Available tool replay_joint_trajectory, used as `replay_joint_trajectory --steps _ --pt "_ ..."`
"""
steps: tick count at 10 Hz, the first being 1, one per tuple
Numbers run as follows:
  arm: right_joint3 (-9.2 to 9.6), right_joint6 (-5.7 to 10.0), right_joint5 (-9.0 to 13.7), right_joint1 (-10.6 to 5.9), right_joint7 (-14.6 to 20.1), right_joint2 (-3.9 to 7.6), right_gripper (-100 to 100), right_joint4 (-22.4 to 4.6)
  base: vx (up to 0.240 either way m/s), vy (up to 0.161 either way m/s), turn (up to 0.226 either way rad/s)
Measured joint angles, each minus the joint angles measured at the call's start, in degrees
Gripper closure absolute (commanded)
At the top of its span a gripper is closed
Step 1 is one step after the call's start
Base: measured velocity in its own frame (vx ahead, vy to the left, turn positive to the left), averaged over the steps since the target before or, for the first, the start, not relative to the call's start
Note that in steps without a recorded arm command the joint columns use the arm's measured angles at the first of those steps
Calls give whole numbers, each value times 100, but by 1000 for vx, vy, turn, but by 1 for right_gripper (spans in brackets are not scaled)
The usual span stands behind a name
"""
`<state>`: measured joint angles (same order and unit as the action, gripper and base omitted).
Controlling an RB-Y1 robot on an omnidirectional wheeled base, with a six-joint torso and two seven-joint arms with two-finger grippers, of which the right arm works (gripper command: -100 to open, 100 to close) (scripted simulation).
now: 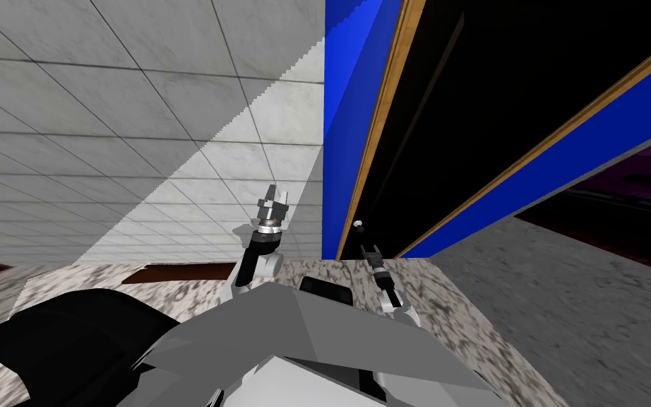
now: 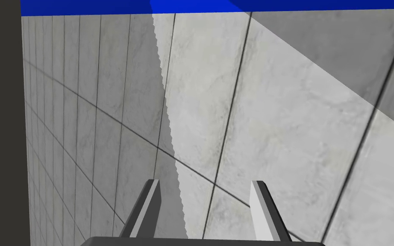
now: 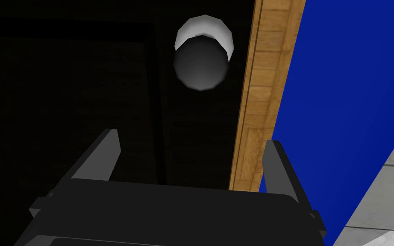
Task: Pull the door open
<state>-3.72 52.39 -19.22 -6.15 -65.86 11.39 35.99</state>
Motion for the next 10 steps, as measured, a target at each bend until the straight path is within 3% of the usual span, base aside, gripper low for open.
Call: replay_joint_trajectory --steps 2,4,5,7,9,10 --pt "-131 -57 77 4 -88 -36 -100 20 -2 4 290" --pt "-348 -5 211 -141 -239 -30 -100 -247 10 -4 307" --pt "-433 -85 261 -76 -294 -56 -100 -110 24 -18 295" --pt "-633 -215 379 -71 -439 -108 -100 -63 19 -22 80" --pt "-783 -124 471 -177 -546 -102 -100 -313 20 -29 299" --pt "-879 -176 529 -127 -599 -111 -100 -218 27 -50 188"
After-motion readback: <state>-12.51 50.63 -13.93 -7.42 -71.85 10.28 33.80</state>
